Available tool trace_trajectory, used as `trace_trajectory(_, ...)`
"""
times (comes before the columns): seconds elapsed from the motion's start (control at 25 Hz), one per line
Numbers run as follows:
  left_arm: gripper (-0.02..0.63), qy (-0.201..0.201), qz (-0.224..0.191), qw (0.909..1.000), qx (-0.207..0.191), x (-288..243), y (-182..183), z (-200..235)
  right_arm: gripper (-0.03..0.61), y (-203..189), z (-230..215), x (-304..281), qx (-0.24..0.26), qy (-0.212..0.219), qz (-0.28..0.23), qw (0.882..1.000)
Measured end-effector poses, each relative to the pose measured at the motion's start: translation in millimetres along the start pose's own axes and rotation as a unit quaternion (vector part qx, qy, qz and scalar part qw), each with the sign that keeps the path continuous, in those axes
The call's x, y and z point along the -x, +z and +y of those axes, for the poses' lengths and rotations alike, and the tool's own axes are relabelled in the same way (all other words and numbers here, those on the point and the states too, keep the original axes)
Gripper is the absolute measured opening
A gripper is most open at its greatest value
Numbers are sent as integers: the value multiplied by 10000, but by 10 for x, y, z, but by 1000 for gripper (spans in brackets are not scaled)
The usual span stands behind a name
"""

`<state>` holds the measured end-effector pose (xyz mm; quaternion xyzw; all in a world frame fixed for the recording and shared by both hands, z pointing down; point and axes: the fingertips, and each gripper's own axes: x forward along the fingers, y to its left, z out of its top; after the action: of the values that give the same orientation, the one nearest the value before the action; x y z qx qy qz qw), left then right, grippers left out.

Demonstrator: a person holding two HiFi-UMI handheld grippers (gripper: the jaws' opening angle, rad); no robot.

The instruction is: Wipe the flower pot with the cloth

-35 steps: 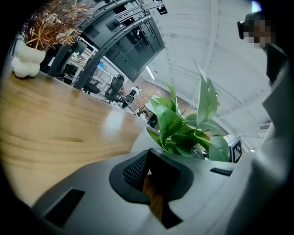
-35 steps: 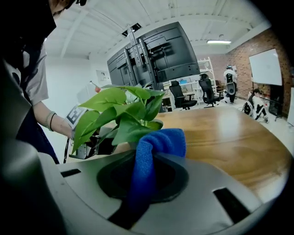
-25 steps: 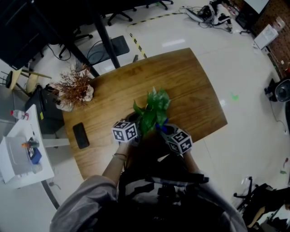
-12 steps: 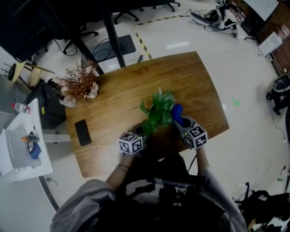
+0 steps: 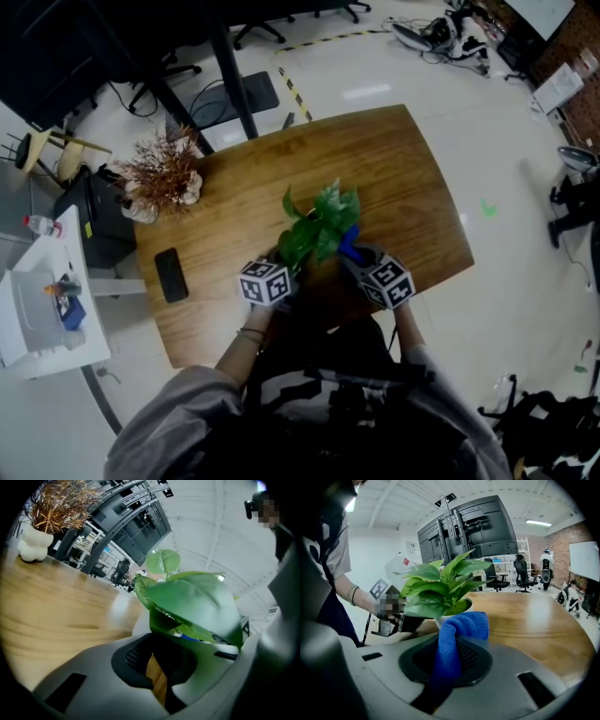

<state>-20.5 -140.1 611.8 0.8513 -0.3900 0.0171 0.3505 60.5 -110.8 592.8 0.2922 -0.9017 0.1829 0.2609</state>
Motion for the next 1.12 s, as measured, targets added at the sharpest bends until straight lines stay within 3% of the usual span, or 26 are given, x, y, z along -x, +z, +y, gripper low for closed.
trace_trajectory(0.36, 6, 432, -423, 9977, 297, 4, 285, 401, 58, -246, 233, -388, -302, 226, 136, 9992)
trace_trajectory(0.6, 6, 327, -325, 9984, 330, 135, 148, 278, 58, -303, 7, -64, -618, -136, -42, 9980)
trace_trajectory(0.8, 6, 155, -254, 9983, 492, 211, -34, 67, 58, -162, -349, 50, -291, -373, -24, 9989)
trace_trajectory(1.12, 6, -96, -159, 9989, 442, 117, -56, -116, 58, 328, -343, -200, 216, 59, -257, 9994)
